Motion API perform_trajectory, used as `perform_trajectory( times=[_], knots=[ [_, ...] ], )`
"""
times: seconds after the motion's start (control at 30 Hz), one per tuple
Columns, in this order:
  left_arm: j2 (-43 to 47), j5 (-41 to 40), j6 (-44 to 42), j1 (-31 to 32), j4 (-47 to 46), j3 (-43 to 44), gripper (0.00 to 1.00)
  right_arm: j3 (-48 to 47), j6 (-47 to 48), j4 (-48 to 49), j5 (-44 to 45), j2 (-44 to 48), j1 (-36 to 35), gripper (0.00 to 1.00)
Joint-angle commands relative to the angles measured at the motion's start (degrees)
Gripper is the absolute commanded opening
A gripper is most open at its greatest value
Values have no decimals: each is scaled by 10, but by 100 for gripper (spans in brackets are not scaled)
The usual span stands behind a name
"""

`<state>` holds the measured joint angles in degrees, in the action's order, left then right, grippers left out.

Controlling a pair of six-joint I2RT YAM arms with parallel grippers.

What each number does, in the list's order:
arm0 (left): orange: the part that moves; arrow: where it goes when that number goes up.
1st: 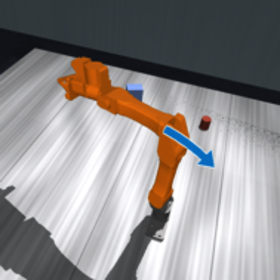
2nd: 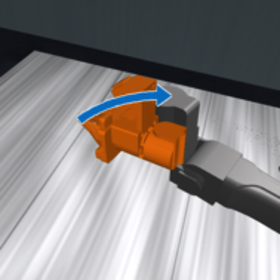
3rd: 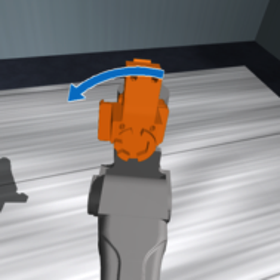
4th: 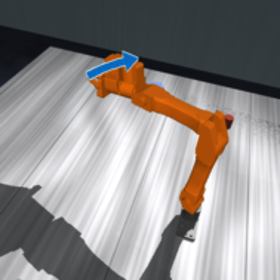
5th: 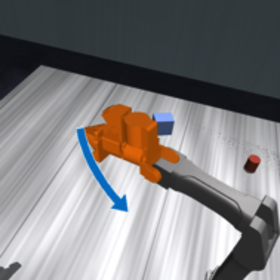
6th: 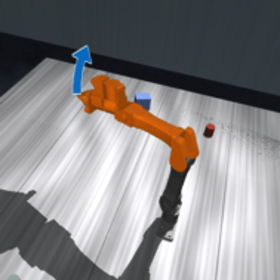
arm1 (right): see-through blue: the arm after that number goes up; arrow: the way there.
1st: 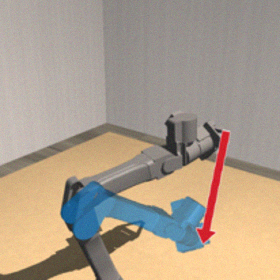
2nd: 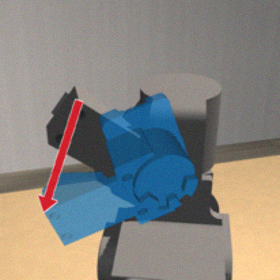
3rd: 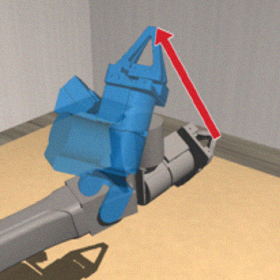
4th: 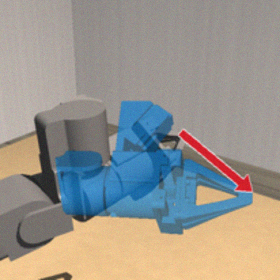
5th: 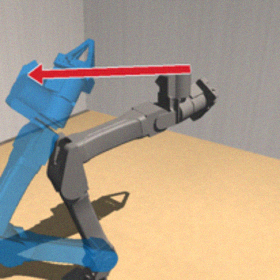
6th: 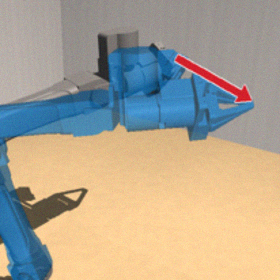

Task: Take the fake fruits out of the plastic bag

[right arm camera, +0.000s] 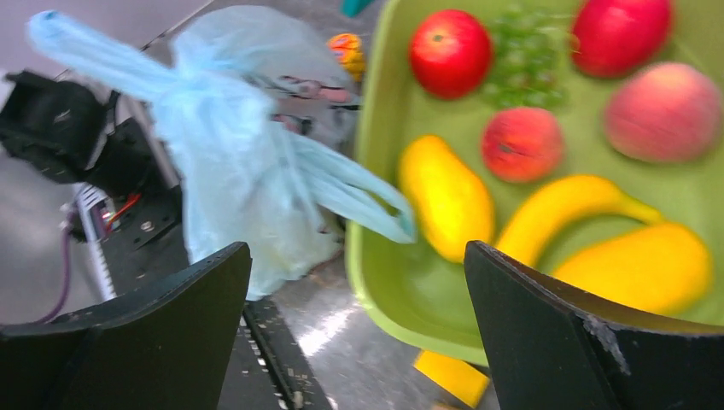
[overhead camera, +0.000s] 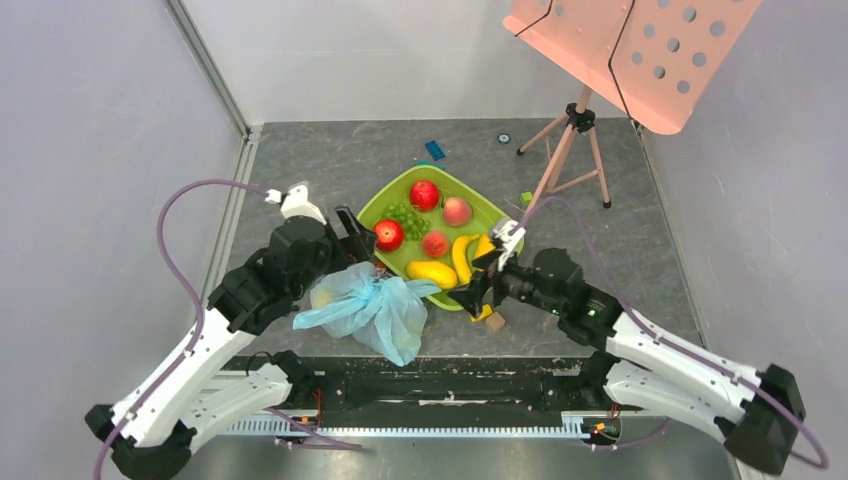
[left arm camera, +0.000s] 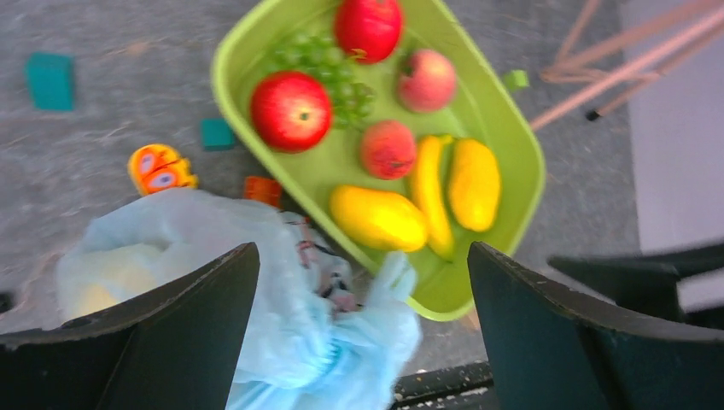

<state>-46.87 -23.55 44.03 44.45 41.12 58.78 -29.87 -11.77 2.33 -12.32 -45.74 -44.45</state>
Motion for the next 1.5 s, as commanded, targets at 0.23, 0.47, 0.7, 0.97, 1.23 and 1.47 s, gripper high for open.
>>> perform_trajectory(
  times=[0.23,0.47,0.7,0.97,1.23,1.47],
  knots=[
    [45,161,-22,-155,65,-58,90,-134,-11,87,204,-164,-207,99],
    [45,213,-26,-155,68,-60,88,-185,-31,101,195,-232,-215,99],
    [50,211,7,-155,97,-63,88,-200,-34,110,188,-286,-218,99],
    [70,204,52,-155,121,-98,87,-196,-22,140,188,-317,-223,99],
    [52,209,64,-155,76,-128,86,-207,-24,159,174,-349,-226,92],
    [49,202,69,-155,53,-141,70,-209,-23,177,151,-367,-229,70]
  ],
)
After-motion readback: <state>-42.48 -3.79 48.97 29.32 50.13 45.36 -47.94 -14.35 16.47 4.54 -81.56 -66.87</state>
